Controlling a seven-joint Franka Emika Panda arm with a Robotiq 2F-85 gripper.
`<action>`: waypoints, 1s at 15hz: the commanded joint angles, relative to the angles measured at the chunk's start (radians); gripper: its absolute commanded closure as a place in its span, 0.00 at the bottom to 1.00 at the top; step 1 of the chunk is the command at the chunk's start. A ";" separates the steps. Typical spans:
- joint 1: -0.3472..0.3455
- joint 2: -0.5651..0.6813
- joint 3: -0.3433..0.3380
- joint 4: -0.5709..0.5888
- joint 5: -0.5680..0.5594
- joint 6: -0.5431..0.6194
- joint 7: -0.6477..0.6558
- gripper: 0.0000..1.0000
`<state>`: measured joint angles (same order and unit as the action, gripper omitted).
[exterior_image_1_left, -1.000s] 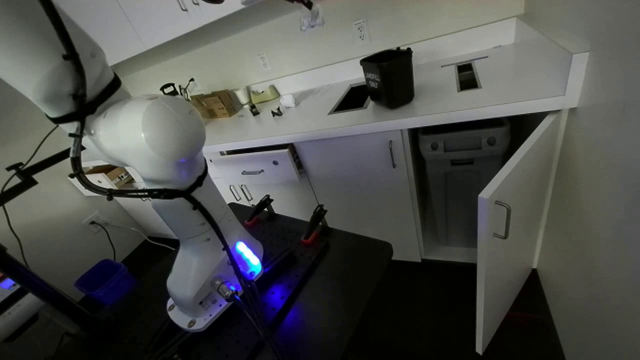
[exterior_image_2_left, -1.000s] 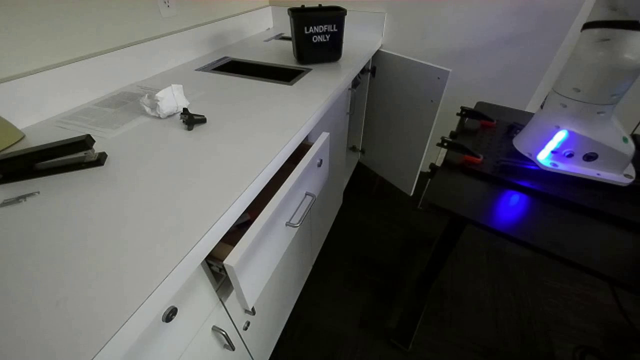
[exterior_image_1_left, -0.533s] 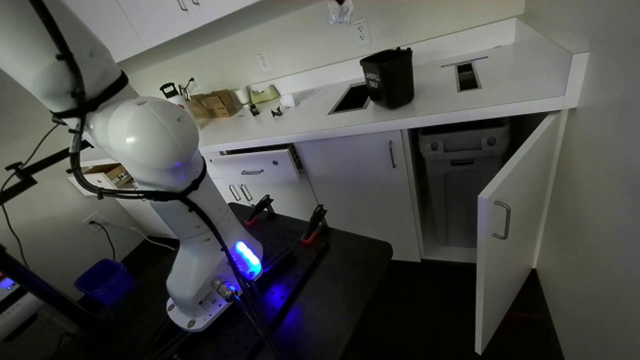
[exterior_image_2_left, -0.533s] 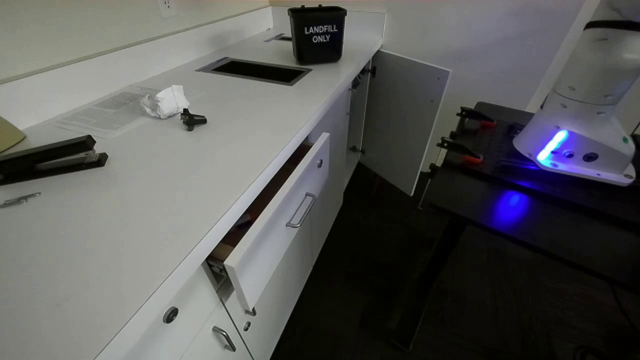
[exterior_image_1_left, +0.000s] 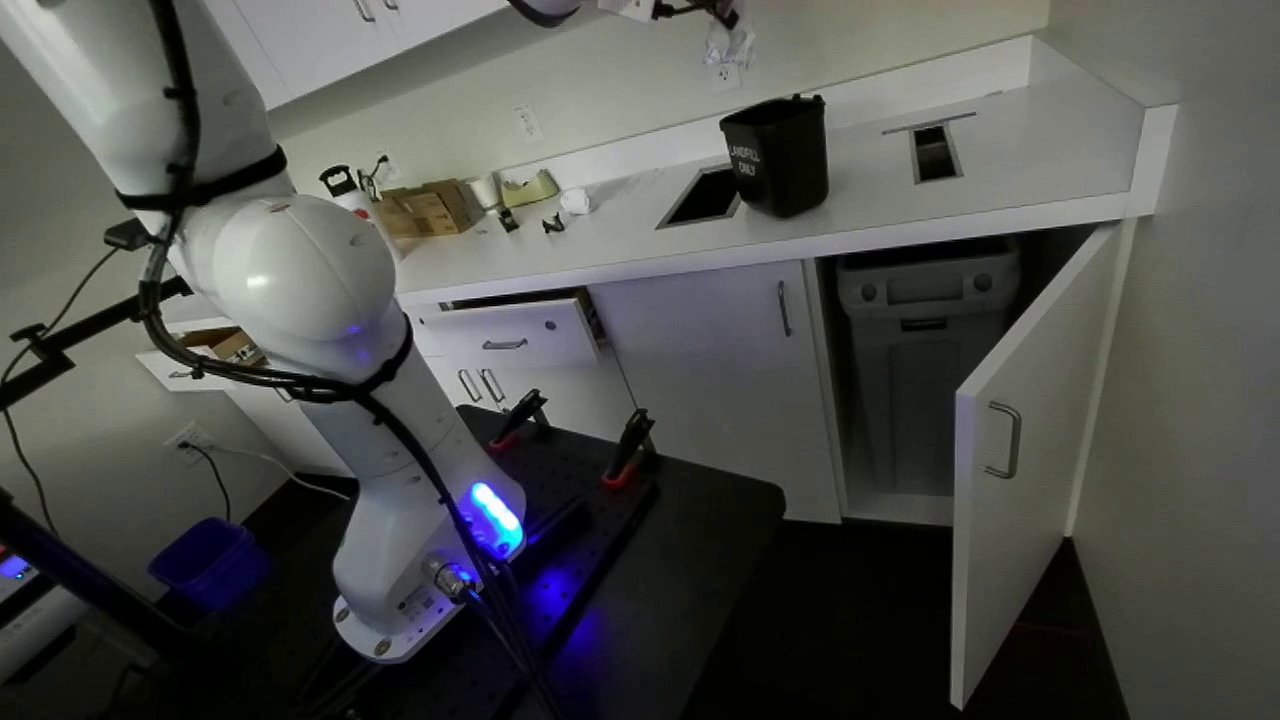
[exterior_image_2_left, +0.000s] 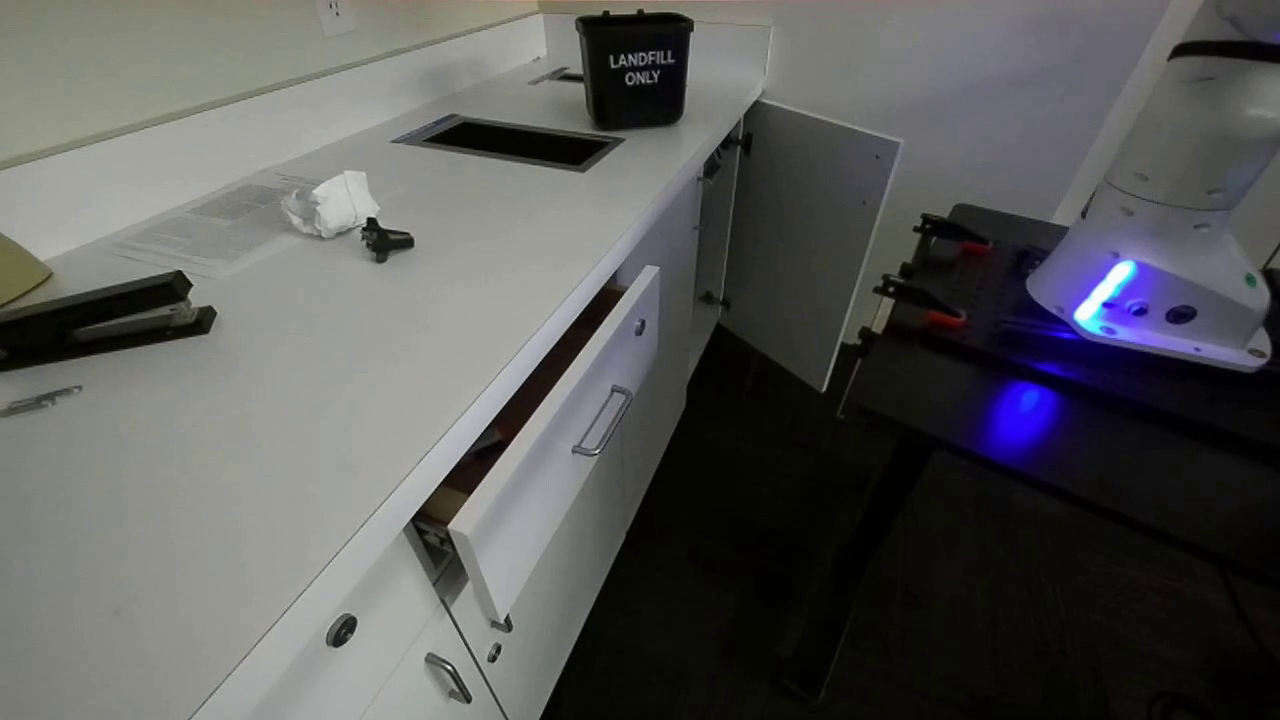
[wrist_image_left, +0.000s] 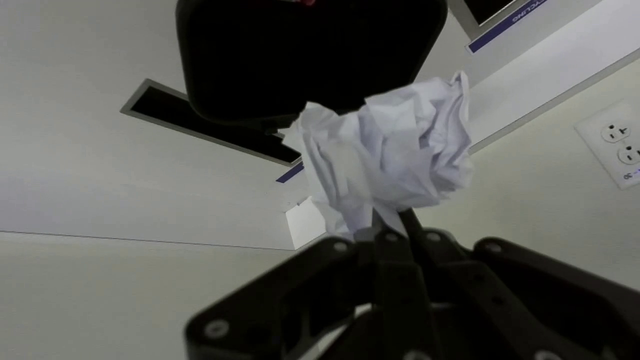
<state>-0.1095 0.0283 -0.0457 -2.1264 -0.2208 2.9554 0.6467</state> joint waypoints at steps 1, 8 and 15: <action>-0.003 0.090 0.003 0.062 0.021 0.054 -0.022 1.00; -0.005 0.185 -0.006 0.099 0.003 0.086 0.000 1.00; 0.006 0.220 -0.023 0.108 -0.008 0.088 0.027 0.51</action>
<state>-0.1095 0.2318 -0.0561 -2.0357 -0.2207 3.0170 0.6542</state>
